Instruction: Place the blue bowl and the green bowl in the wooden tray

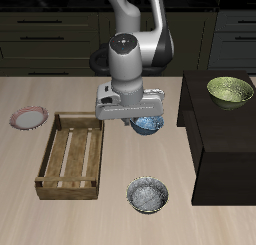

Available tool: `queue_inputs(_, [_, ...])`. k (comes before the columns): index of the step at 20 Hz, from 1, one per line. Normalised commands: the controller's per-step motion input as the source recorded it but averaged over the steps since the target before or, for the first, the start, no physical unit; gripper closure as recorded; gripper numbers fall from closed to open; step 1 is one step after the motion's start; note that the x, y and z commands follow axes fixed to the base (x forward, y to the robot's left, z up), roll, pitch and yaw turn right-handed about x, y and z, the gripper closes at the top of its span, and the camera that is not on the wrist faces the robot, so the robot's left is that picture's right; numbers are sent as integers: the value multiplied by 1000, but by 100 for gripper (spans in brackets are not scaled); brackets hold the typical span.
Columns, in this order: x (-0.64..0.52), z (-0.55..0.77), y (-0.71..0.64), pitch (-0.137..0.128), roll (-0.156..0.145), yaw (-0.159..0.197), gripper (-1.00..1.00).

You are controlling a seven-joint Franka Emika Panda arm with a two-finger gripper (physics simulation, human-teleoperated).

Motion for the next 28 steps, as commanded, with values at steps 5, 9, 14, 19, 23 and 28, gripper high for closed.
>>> queue_inputs(5, [-138,291,-222,-53,-13,13,100])
queue_inputs(9, [-104,343,-360,-51,-34,-1,100])
queue_inputs(14, [-142,319,-411,-52,-40,-11,100])
queue_inputs(19, [-28,220,-369,-38,-61,1,100])
queue_inputs(23, [40,129,-424,-26,-79,11,100])
queue_inputs(28, [69,61,-285,-3,-16,-17,100])
